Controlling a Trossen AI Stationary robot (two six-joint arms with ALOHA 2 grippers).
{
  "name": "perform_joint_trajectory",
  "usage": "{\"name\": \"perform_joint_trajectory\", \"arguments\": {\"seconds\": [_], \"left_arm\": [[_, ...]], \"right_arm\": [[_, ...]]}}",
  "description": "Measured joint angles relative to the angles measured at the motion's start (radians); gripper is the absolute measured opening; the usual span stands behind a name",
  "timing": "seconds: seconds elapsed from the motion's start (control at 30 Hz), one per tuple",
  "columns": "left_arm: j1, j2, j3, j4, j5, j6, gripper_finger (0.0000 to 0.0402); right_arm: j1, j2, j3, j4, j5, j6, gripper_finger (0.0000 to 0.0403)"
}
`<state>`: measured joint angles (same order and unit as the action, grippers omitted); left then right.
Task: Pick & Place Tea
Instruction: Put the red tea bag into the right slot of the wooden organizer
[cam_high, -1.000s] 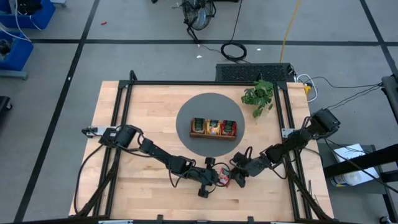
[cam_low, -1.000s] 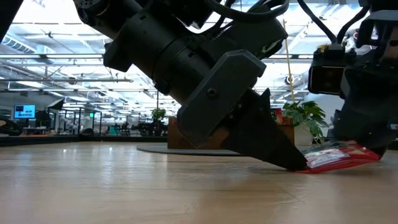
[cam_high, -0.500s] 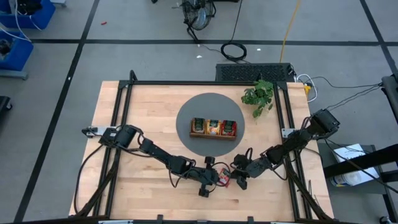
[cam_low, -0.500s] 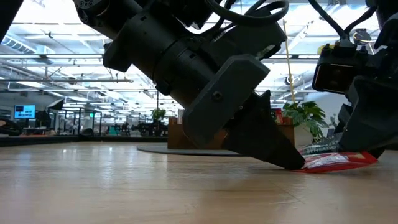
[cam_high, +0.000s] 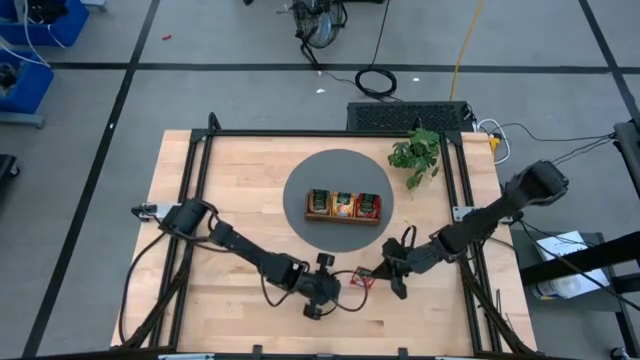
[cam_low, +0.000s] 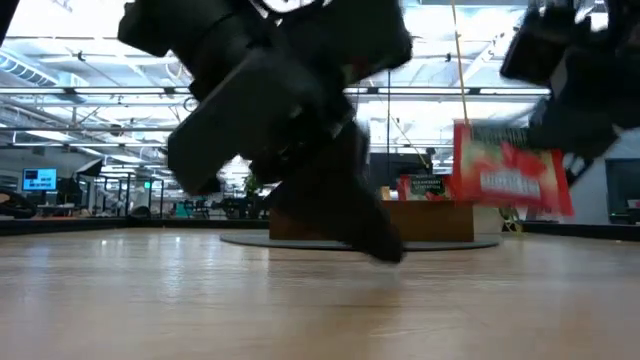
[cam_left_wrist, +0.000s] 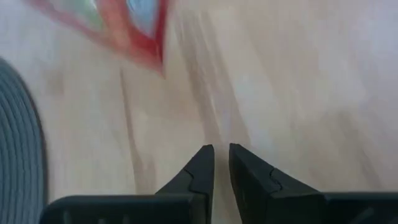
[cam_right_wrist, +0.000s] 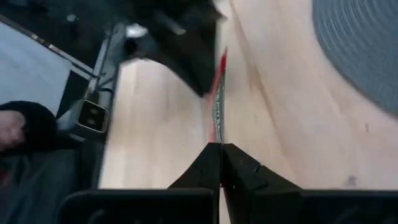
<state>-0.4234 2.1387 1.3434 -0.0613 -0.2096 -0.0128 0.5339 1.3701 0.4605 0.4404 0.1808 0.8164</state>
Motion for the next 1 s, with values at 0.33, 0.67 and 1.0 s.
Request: {"name": "perform_joint_trajectory", "arguments": {"seconds": [0.33,0.67,1.0], "left_arm": [[-0.029,-0.015,0.003,-0.199,-0.143,-0.083,0.0033],[-0.071,-0.027,0.002,-0.225,-0.159,-0.106,0.0004],[-0.131,-0.048,0.001,-0.186,-0.147,-0.084,0.0045]], "right_arm": [[-0.022,-0.068,0.396,-0.77,0.022,-0.191,0.0],[-0.139,-0.062,0.679,-1.142,0.164,-0.531,0.0],[-0.306,-0.062,0.633,-1.148,0.162,-0.712,0.0]]}}
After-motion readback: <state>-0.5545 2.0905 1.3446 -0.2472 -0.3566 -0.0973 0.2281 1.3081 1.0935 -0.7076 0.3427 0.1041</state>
